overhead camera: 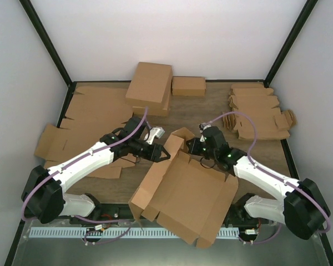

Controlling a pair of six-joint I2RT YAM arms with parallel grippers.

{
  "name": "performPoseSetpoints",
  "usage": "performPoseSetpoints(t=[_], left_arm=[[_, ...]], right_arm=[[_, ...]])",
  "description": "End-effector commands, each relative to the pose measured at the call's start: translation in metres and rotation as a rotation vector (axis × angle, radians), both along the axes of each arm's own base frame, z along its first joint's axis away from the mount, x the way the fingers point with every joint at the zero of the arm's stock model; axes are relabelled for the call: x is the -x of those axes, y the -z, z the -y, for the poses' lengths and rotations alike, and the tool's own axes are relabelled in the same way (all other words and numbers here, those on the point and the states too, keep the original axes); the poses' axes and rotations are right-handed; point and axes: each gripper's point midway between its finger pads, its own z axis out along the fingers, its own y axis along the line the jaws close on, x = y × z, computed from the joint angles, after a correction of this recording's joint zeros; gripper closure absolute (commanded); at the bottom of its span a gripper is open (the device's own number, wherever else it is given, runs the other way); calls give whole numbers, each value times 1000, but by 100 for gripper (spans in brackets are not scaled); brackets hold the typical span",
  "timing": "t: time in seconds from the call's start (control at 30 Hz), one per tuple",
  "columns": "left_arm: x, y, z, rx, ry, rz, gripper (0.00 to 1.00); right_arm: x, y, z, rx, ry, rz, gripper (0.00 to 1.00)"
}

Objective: Fold the paper box

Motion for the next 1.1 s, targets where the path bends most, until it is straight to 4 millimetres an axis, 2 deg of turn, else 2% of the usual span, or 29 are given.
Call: performPoseSetpoints(t=[0.0,0.17,0.3,0.57,0.8,1.07], left_arm=[[-8,5,1,-28,-25,9,49],[-7,7,0,-27,-29,10,49],[-8,6,1,-20,-39,11,49],[-8,4,0,-11,-49,17,49],[-1,7,8,-13,-11,14,49],[4,7,18,-9,20,19,49]], right_arm=[[9,-26,-35,-131,-60,-55,99],[10,-26,-30,-181,12,-80,99],[10,-30,-36,-243,16,-103,99],[32,-22,-38,-253,53,-160,99],[50,7,-31,-237,56,-237,99],[75,7,-52,-210,-72,-213,96]])
